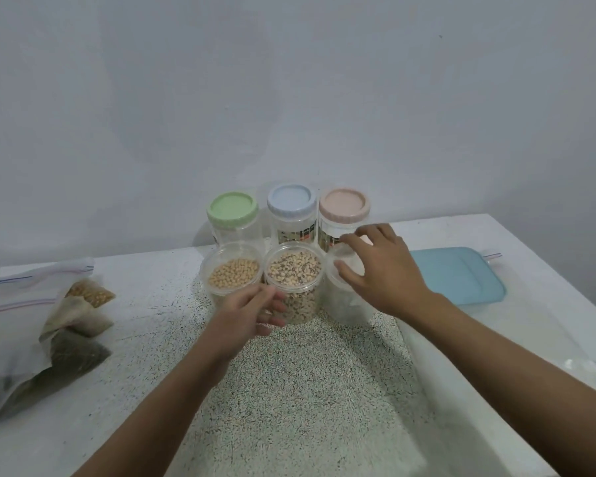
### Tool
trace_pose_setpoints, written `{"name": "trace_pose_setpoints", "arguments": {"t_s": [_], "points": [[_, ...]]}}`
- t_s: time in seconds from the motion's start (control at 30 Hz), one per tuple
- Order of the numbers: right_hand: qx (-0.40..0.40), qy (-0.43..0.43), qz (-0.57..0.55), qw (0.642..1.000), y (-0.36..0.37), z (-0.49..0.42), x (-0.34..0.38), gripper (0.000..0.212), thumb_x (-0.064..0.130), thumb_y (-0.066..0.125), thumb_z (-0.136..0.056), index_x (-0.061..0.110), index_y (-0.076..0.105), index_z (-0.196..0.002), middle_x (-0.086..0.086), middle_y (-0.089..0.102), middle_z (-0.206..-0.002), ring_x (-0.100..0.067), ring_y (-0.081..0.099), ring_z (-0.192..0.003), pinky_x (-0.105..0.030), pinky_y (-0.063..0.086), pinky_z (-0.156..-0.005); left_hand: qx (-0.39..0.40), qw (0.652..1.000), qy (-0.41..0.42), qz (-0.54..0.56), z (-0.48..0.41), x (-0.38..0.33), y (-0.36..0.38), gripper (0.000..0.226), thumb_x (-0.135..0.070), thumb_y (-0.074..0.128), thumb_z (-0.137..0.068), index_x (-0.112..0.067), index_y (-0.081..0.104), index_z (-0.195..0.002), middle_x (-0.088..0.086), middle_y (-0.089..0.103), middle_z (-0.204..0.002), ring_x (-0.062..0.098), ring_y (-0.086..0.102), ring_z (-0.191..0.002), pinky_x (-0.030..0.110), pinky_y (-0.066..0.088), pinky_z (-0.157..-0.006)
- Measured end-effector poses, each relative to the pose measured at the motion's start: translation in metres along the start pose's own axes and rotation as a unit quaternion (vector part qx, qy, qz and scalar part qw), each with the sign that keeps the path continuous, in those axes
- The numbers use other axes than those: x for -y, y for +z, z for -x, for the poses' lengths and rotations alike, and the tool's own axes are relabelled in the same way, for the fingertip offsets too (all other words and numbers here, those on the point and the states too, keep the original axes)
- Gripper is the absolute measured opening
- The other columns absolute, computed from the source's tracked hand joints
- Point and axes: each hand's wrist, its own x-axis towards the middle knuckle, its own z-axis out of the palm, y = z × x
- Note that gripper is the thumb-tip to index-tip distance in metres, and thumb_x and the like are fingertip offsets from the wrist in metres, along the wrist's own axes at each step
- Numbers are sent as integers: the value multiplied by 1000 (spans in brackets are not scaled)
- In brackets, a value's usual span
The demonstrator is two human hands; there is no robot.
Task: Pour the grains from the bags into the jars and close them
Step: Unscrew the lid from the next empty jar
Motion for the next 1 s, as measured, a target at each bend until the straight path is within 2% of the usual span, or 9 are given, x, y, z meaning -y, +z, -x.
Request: {"name": "trace_pose_setpoints", "arguments": {"t_s": [0.07,0.13,0.3,0.43,0.57,0.67,0.77,0.93,1.0], "points": [[70,44,-11,996,7,3,-9,54,60,44,-98,29,56,-140,-8,52,-144,-30,41,-135,-47,40,-106,18,1000,12,3,0,-1,6,29,-28,48,-105,-11,71,-109,4,77,-101,25,74,-94,36,58,-82],[95,68,-73,990,10,7,-13,52,61,44,-100,35,49,-144,-3,43,-150,-27,42,-135,-43,41,-105,25,1000,18,4,-1,-1,12,28,-29,48,-105,-14,71,-111,1,78,-103,21,74,-96,35,59,-84],[71,56,-109,990,8,22,-4,44,65,52,-93,37,48,-128,2,46,-111,-22,52,-103,-34,42,-81,45,998,40,-18,-2,4,16,25,-29,49,-105,-18,70,-113,-4,77,-103,16,73,-98,33,59,-85],[81,-5,-113,990,7,45,23,51,69,48,-92,32,50,-127,4,46,-105,-14,49,-91,-33,41,-77,90,993,61,-36,6,12,13,21,-26,52,-103,-18,69,-114,-4,76,-107,14,72,-99,29,59,-81],[101,-69,-114,986,10,55,57,62,73,36,-89,30,51,-132,4,47,-109,-12,49,-90,-27,43,-72,106,992,64,-38,14,30,-2,19,-18,50,-104,-19,66,-115,0,73,-110,24,70,-102,40,60,-85],[107,-102,-122,981,17,57,80,65,70,30,-92,29,52,-137,3,47,-113,-12,47,-95,-31,51,-76,139,989,47,-19,25,45,-25,32,-14,56,-97,-33,65,-121,-4,69,-122,31,64,-116,46,58,-90],[124,-152,-147,970,24,56,100,61,64,29,-97,27,53,-139,-4,47,-130,-18,47,-113,-35,49,-91,172,983,56,-21,44,52,-48,65,-27,64,-78,-31,49,-142,-1,60,-137,29,64,-118,51,57,-95],[133,-257,-137,948,38,49,142,54,56,33,-102,25,57,-140,-9,54,-142,-23,45,-129,-39,38,-103,192,974,71,-93,61,56,-68,90,-10,84,-81,-33,30,-149,-35,54,-134,-1,55,-127,19,53,-92],[134,-253,-128,950,40,43,155,58,57,29,-101,25,58,-140,-8,57,-138,-24,48,-125,-40,37,-101,172,976,76,-105,59,59,-71,93,-2,86,-77,-30,30,-147,-35,55,-132,-2,54,-128,16,50,-92]]}}
